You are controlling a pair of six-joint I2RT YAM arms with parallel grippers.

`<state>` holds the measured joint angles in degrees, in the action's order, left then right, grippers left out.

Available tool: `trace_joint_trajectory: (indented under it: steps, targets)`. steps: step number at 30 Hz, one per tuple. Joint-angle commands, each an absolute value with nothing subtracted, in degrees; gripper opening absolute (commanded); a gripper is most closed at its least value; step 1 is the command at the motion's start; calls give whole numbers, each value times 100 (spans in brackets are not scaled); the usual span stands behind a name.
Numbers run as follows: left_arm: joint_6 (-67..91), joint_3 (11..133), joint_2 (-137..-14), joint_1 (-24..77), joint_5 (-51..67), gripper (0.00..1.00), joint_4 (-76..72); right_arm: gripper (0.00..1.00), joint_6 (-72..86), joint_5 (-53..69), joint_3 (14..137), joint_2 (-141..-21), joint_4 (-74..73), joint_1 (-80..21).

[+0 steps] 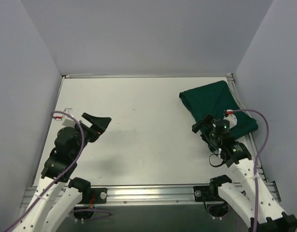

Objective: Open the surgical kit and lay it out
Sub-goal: Open the surgical kit at the center of the board.

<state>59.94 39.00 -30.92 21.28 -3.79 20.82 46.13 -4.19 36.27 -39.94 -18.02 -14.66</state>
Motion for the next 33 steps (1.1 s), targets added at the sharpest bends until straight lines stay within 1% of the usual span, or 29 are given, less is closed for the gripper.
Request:
trace_joint_trajectory:
  steps: [1,5,6,8,9,10,11,12,13,14,15,16,17,19,20,21,22,23,24,25,26,27,28,33]
  targets:
    - [4677,4543,-3488,2118,490,94,2637,100,4237,-888,4209,-4498,-2119,-1450]
    - [4553,4369,-3595,2101,1228,94,2189,99,3350,-993,4964,-5657,-1452,-1450]
    - [4553,4333,-3612,2101,1326,97,2145,98,3218,-1219,5270,-6121,-1294,-1459]
    - [4518,4211,-3665,2109,1563,100,2057,94,2893,-1327,5544,-6607,-838,-1450]
    - [4500,4175,-3674,2109,1617,92,2065,91,2796,-1423,5729,-7097,-696,-1450]
    - [4465,4131,-3683,2118,1661,86,1996,89,2699,-1380,6052,-7336,-529,-1459]
    - [4421,4096,-3691,2118,1722,84,1969,88,2533,-1362,6247,-7600,-353,-1459]
    - [4386,4052,-3700,2118,1757,83,1960,88,2505,-1415,6432,-8116,-169,-1459]
    - [4299,4052,-3709,2118,1767,80,1969,86,2487,-1519,6851,-8382,-124,-1442]
    - [4246,4052,-3726,2109,1775,75,1969,85,2418,-1581,7064,-8654,-71,-1424]
    - [4202,4078,-3753,2127,1758,71,1986,84,2356,-1634,7284,-9171,-62,-1433]
    - [4123,4104,-3779,2144,1758,67,2004,82,2321,-1783,7678,-9393,-53,-1441]
    - [4087,4122,-3805,2145,1758,61,2013,82,2251,-1862,7838,-9622,-9,-1441]
    - [3991,4209,-3867,2171,1740,53,2048,81,2180,-1977,8067,-10106,245,-1433]
    - [3973,4236,-3893,2188,1732,44,2065,79,2127,-2125,8216,-10360,403,-1407]
    - [3947,4262,-3920,2197,1723,39,2083,76,2075,-2205,8287,-10493,474,-1398]
    - [3911,4306,-3981,2206,1723,35,2109,65,2066,-2241,8349,-10607,536,-1328]
    - [3894,4324,-4008,2215,1723,27,2127,53,2100,-2241,8506,-10835,519,-1266]
    - [3885,4342,-4043,2224,1740,23,2118,43,2205,-2180,8577,-10933,519,-1196]
    - [3867,4350,-4095,2224,1749,18,2109,24,2284,-2154,8613,-11003,510,-1047]
    - [3867,4359,-4131,2232,1766,13,2101,13,2337,-2162,8639,-11100,527,-994]
    - [3858,4359,-4148,2232,1758,7,2109,5,2381,-2136,8614,-11135,553,-924]
    - [3858,4359,-4192,2232,1749,3,2101,0,2434,-2092,8596,-11162,597,-862]
    - [3867,4394,-4332,2232,1740,2,2074,0,2470,-1891,8675,-11540,492,-633]
